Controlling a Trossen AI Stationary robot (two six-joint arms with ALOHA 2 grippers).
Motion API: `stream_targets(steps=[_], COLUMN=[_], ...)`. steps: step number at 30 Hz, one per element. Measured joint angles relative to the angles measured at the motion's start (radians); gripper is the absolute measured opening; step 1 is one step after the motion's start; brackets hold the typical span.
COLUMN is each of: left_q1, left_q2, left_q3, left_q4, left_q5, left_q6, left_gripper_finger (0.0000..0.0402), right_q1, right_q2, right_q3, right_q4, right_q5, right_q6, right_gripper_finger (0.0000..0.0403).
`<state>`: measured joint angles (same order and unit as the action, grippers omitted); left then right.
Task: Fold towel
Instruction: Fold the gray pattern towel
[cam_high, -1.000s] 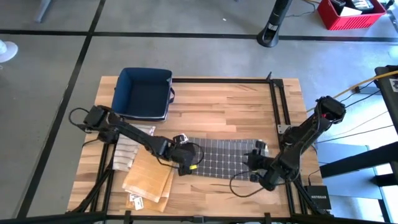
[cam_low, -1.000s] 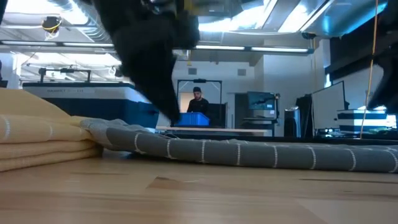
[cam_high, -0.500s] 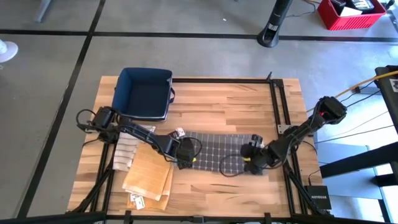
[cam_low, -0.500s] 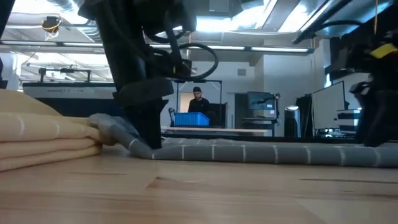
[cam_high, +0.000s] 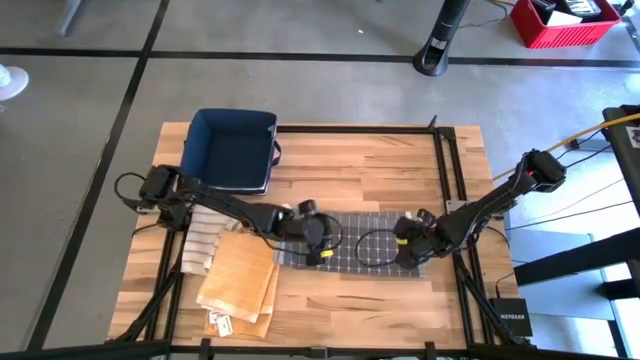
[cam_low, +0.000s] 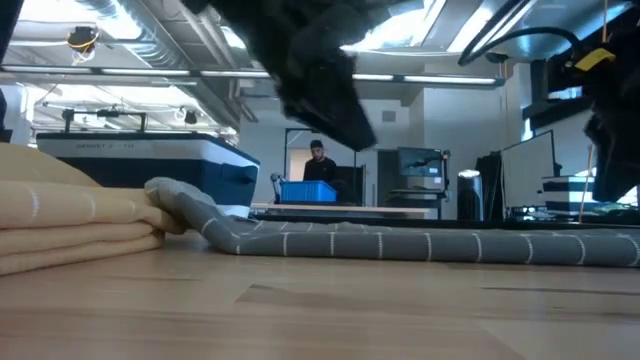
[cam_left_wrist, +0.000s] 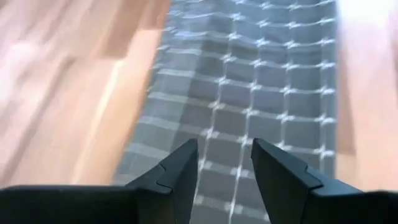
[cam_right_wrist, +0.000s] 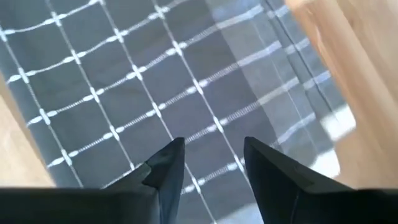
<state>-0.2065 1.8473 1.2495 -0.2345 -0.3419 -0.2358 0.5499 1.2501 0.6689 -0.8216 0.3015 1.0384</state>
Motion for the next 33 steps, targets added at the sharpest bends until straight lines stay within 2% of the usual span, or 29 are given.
stream_targets(steps=[3,7,12,18,22,26,29,33], left_q1=[0.038,0.058,0.058,0.071,0.081,0.082,0.075,0.066], left_q2=[0.042,0.113,0.190,0.218,0.217,0.219,0.219,0.220], left_q3=[-0.001,-0.001,-0.003,0.004,0.005,0.004,0.002,0.002], left_q4=[0.116,0.193,0.146,0.065,0.024,0.021,0.017,0.019], left_q5=[0.097,0.155,0.188,0.223,0.234,0.238,0.238,0.231], left_q6=[0.044,0.080,0.190,0.225,0.267,0.261,0.258,0.262], left_gripper_finger=[0.0143,0.0143,0.0143,0.0143,0.0143,0.0143,0.0143,0.0143], right_q1=[0.000,0.004,0.045,0.108,0.132,0.140,0.137,0.140], right_q2=[-0.051,-0.107,-0.135,-0.136,-0.136,-0.136,-0.138,-0.144], right_q3=[-0.019,-0.063,-0.108,-0.124,-0.126,-0.182,-0.257,-0.304], right_q4=[-0.026,-0.066,-0.075,-0.112,-0.105,-0.006,0.114,0.172], right_q5=[-0.027,-0.097,-0.149,-0.236,-0.193,-0.105,-0.084,-0.040], right_q6=[0.097,0.258,0.436,0.620,0.683,0.733,0.744,0.793], right_gripper_finger=[0.0187,0.0232,0.0272,0.0280,0.0280,0.0280,0.0280,0.0280])
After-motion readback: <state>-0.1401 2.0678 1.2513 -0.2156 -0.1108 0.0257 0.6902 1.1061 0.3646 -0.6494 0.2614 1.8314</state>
